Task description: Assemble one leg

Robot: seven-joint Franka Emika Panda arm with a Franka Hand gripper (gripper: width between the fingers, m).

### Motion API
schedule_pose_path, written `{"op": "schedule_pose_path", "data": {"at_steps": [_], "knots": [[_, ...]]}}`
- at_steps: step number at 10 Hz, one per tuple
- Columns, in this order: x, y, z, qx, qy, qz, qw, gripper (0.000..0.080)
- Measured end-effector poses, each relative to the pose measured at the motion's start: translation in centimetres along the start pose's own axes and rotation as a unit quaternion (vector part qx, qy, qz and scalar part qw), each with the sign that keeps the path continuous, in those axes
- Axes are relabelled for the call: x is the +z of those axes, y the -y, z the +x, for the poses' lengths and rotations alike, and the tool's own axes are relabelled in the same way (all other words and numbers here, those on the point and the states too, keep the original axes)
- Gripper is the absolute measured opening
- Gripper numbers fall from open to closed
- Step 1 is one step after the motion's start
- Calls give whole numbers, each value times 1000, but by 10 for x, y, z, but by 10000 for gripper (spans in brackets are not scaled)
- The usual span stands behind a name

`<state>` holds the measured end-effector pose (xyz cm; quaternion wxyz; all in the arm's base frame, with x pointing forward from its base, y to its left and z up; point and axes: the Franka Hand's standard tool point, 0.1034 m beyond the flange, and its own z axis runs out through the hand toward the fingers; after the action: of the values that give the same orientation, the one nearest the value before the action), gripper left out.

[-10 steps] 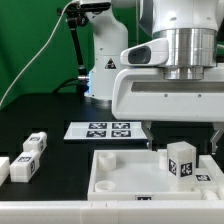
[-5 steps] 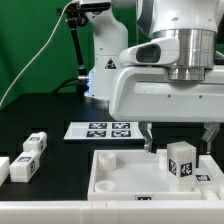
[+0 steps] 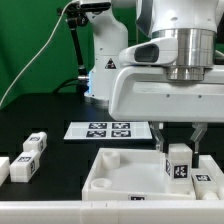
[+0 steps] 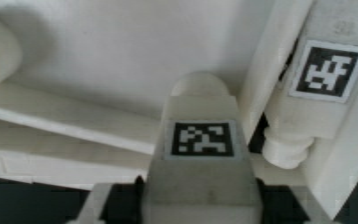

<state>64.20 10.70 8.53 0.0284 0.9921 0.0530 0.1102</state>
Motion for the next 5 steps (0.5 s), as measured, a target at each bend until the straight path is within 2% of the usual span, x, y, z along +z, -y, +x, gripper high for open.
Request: {"op": "schedule_pose_path", "data": {"at_steps": [3,5], "knots": [[0,0,0,102,0,0,995,282],[0,-3,0,219,1,2,976,284]]}}
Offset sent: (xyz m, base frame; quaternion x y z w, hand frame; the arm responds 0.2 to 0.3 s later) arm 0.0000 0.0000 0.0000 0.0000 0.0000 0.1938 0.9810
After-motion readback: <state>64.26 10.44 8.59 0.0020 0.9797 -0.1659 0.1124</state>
